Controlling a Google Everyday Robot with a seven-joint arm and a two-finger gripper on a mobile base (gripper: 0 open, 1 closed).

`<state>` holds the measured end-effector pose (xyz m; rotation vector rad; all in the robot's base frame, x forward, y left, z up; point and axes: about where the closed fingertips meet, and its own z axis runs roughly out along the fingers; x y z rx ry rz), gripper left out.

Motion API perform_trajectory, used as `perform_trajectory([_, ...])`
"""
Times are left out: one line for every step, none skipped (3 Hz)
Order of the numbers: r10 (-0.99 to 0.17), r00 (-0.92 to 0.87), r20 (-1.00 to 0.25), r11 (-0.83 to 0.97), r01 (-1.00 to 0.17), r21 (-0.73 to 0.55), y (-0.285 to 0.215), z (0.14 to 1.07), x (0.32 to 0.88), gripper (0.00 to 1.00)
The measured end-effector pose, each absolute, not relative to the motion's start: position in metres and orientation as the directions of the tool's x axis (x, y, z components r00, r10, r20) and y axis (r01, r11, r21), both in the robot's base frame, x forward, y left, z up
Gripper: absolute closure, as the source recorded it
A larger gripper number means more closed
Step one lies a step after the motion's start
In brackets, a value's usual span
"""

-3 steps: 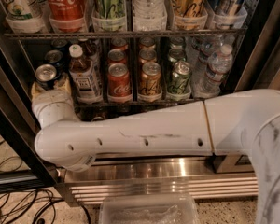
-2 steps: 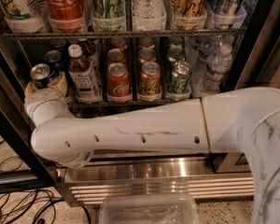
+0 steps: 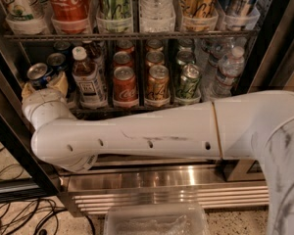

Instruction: Pick pepsi can from middle shelf of fridge

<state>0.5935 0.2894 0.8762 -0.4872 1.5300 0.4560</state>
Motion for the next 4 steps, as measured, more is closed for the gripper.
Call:
perform_trajectory([-0.052, 0.05, -0.997, 0.814, -0.576, -0.072, 0.287, 0.895, 0.59, 1.0])
perform_trajectory([-0.104, 0.127, -0.986, 0.817, -0.555, -0.158, 0.255, 0.927, 0.562, 1.0])
perform_trajectory([-0.105, 0.127, -0.986, 0.816, -0.555, -0.158, 0.255, 0.927, 0.562, 1.0])
perform_trajectory([-0.117, 0.121, -0.986, 0.808, -0.565, -0.165, 0.252, 0.926, 0.558, 1.0])
